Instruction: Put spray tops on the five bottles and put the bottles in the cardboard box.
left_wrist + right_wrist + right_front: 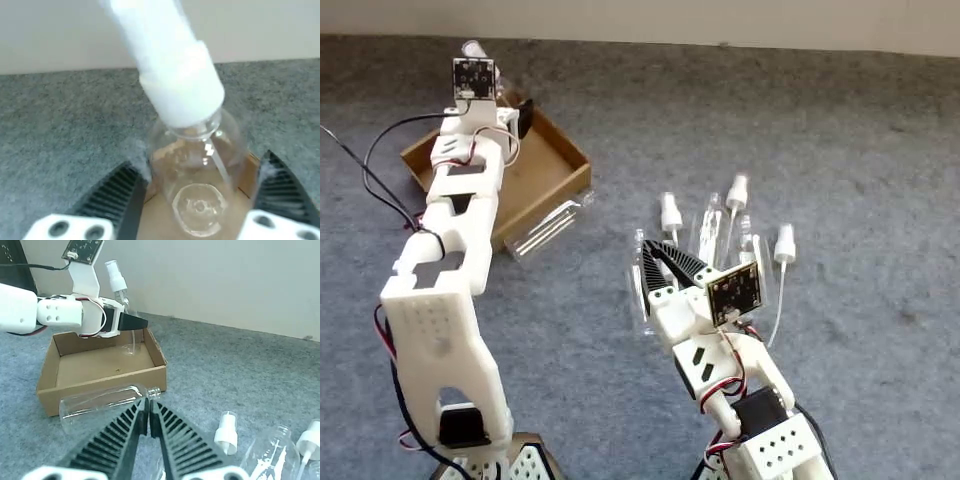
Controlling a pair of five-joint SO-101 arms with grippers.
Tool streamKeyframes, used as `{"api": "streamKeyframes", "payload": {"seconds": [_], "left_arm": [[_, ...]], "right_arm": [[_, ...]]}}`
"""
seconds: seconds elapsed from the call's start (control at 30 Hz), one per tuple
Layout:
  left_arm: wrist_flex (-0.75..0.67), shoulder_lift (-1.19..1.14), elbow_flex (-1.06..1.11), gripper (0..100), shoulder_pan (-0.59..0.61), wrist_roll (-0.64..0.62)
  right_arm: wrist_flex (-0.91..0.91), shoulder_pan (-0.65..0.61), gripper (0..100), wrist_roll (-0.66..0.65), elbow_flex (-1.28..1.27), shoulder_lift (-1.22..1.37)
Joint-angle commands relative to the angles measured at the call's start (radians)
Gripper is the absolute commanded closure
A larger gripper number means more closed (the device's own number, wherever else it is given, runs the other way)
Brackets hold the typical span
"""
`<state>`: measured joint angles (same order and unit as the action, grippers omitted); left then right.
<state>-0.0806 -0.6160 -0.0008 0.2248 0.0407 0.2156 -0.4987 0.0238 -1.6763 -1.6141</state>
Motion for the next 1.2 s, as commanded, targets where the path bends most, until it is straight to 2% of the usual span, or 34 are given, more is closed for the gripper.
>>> {"api": "streamKeyframes", "payload": {"seconds": [0.0, 0.3, 0.37, 0.6, 0.67, 0.73, 0.8, 0.87, 1.03, 1.17], "left_arm": [[0.002, 0.160, 0.051, 71, 0.004, 0.006], [0.003, 0.423, 0.268, 71, 0.016, 0.006], [0.055, 0.526, 0.331, 71, 0.025, 0.006], [0.580, 0.911, 0.380, 71, 0.012, 0.009], [0.697, 0.997, 0.380, 71, -0.016, 0.069], [0.815, 1.056, 0.383, 71, -0.070, 0.184], [0.939, 1.090, 0.377, 71, -0.116, 0.299], [1.060, 1.101, 0.374, 71, -0.157, 0.354], [1.318, 1.096, 0.320, 71, -0.219, 0.362], [1.448, 1.032, 0.222, 71, -0.265, 0.364]], "right_arm": [[0.010, 0.015, 99.3, -0.011, -0.125, -0.005], [0.012, 0.015, 99.3, -0.011, -0.125, -0.004], [0.012, 0.015, 99.3, -0.011, -0.125, -0.004], [0.012, 0.015, 99.3, -0.011, -0.125, -0.004], [0.012, 0.015, 99.3, -0.011, -0.125, -0.004], [0.012, 0.036, 99.3, -0.011, -0.125, -0.004], [0.012, 0.077, 99.3, -0.011, -0.125, -0.010], [0.008, 0.108, 99.3, -0.011, -0.125, -0.012], [0.008, 0.124, 99.3, -0.009, -0.125, -0.012], [0.010, 0.124, 99.3, -0.009, -0.125, -0.012]]}}
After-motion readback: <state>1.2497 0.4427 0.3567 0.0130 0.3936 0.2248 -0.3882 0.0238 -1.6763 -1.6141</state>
